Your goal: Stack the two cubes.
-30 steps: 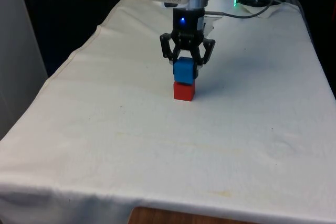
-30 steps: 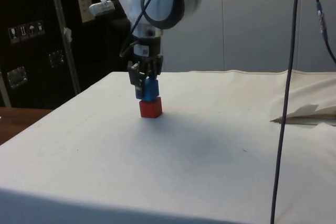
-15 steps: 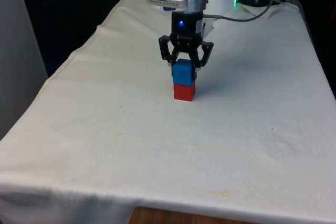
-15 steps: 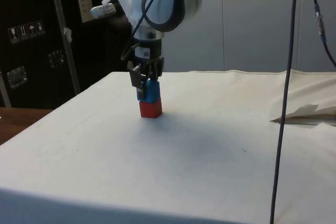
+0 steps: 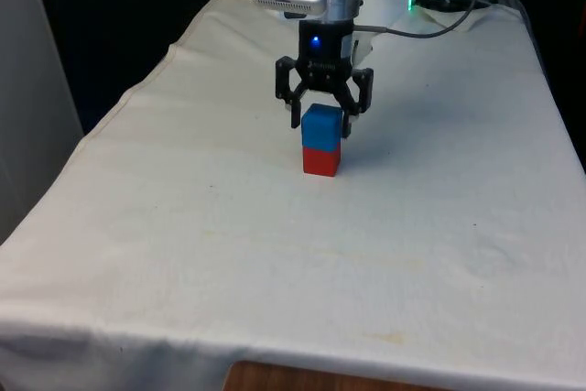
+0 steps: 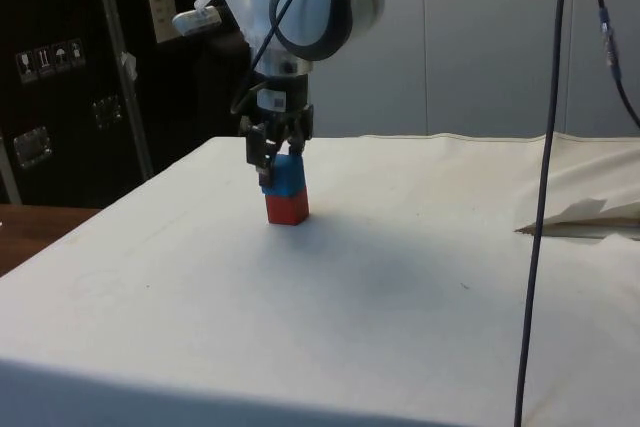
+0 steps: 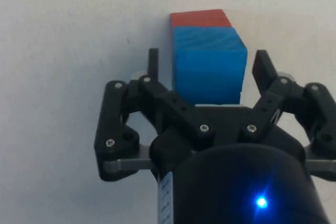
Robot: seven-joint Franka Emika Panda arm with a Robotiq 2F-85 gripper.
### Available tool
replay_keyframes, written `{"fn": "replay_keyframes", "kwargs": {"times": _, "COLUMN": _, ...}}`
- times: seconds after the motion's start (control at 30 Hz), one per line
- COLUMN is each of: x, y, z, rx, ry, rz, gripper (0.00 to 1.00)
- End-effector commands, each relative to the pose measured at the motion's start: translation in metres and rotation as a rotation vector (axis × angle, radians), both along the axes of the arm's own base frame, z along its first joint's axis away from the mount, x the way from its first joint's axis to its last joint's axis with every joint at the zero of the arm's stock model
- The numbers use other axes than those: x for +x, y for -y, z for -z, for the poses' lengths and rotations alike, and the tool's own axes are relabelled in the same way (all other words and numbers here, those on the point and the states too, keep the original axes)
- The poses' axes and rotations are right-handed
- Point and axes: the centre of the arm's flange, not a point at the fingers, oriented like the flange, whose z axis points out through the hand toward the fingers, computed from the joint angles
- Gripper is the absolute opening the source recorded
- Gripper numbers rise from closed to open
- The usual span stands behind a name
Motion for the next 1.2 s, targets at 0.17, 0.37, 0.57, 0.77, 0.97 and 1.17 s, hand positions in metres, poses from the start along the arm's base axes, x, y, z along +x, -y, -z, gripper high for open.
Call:
{"fn": "replay_keyframes", "kwargs": {"times": 0.17, "x": 0.0, "y": -0.001, "z": 0.0, "rx": 0.0, "ry": 0.0, "rz": -0.001, "gripper": 1.0}}
{"fn": "replay_keyframes", "kwargs": {"times": 0.37, "x": 0.0, "y": -0.001, "z": 0.0, "rx": 0.0, "ry": 0.0, "rz": -0.001, "gripper": 1.0}}
{"fn": "replay_keyframes", "kwargs": {"times": 0.57, "x": 0.002, "y": 0.0, "z": -0.024, "rx": 0.006, "ry": 0.008, "rz": 0.005, "gripper": 1.0}}
{"fn": "replay_keyframes", "kwargs": {"times": 0.77, "x": 0.003, "y": 0.001, "z": -0.046, "rx": 0.016, "ry": 0.011, "rz": 0.009, "gripper": 1.0}}
{"fn": "replay_keyframes", "kwargs": {"times": 0.97, "x": 0.003, "y": 0.0, "z": -0.06, "rx": 0.027, "ry": 0.025, "rz": 0.007, "gripper": 1.0}}
{"fn": "replay_keyframes", "kwargs": {"times": 1.17, "x": -0.002, "y": -0.003, "z": -0.086, "rx": 0.035, "ry": 0.007, "rz": 0.003, "gripper": 1.0}}
